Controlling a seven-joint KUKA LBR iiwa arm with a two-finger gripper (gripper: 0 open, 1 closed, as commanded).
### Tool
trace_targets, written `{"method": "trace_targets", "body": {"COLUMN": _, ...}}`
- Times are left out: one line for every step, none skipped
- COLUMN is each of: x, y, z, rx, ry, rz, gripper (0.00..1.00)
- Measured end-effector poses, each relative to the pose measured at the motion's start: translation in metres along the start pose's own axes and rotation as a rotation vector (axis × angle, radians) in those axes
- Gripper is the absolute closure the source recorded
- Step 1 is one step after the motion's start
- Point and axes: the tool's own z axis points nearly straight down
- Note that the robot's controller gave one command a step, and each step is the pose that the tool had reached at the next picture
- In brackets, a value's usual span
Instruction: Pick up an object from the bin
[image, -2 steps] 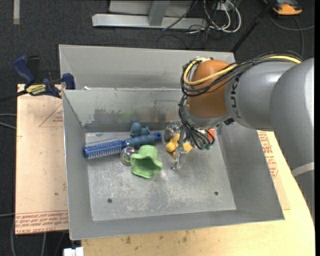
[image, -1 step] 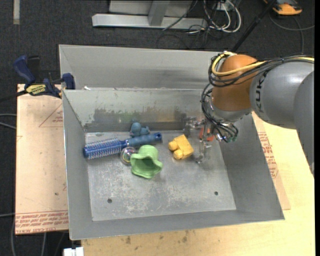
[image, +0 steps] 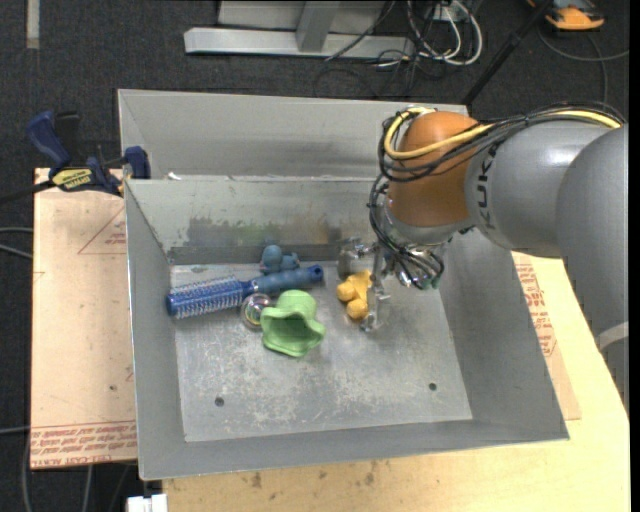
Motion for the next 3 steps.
{"method": "trace_targets", "body": {"x": 0.001, "y": -0.003, "z": 0.0, "rx": 0.001, "ry": 0.0, "rz": 0.006, "gripper": 1.0}}
{"method": "trace_targets", "body": {"x": 0.034, "y": -0.018, "z": -0.119, "rx": 0.006, "ry": -0.007, "rz": -0.007, "gripper": 1.0}}
{"method": "trace_targets", "body": {"x": 0.056, "y": 0.005, "z": -0.214, "rx": 0.005, "ry": -0.009, "rz": -0.004, "gripper": 1.0}}
